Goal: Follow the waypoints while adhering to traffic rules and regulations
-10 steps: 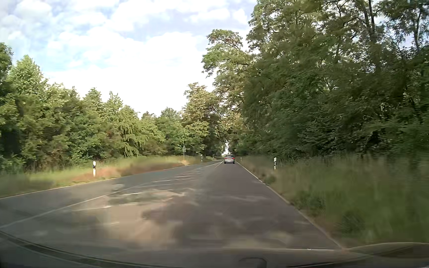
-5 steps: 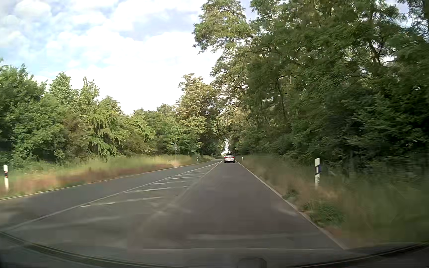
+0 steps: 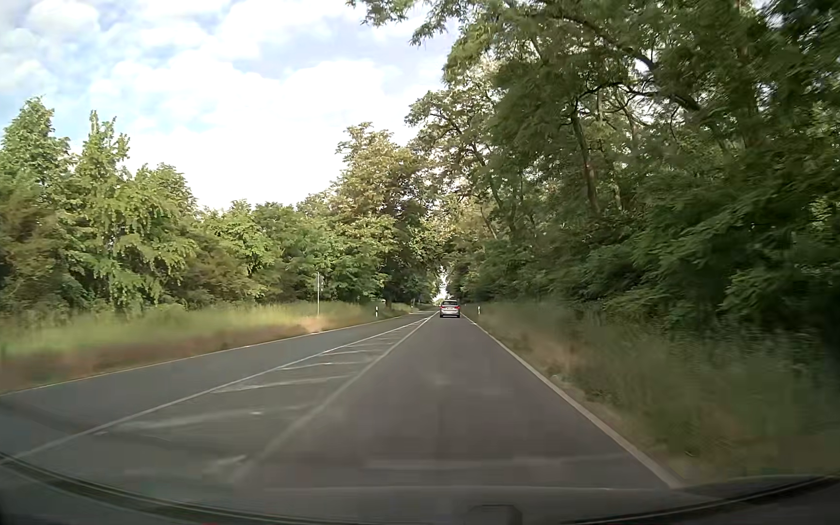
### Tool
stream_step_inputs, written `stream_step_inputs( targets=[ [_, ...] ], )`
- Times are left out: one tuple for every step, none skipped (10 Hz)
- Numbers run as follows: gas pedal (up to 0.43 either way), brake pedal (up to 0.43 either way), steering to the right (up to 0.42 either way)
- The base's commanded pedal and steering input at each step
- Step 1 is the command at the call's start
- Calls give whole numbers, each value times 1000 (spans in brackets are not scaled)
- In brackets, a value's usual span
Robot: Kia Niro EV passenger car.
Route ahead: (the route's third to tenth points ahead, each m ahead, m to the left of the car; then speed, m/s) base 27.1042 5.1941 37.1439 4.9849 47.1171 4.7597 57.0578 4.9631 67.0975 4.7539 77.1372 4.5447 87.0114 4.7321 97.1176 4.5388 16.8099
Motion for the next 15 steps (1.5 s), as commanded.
stream_step_inputs(
  targets=[
    [177,30,0],
    [177,30,0],
    [177,30,0],
    [177,30,0],
    [177,30,1],
    [189,30,0],
    [189,30,0],
    [189,30,0],
    [189,24,1],
    [189,30,0],
    [189,30,1],
    [189,30,0],
    [189,30,0],
    [189,30,0],
    [189,30,1]
  ],
)
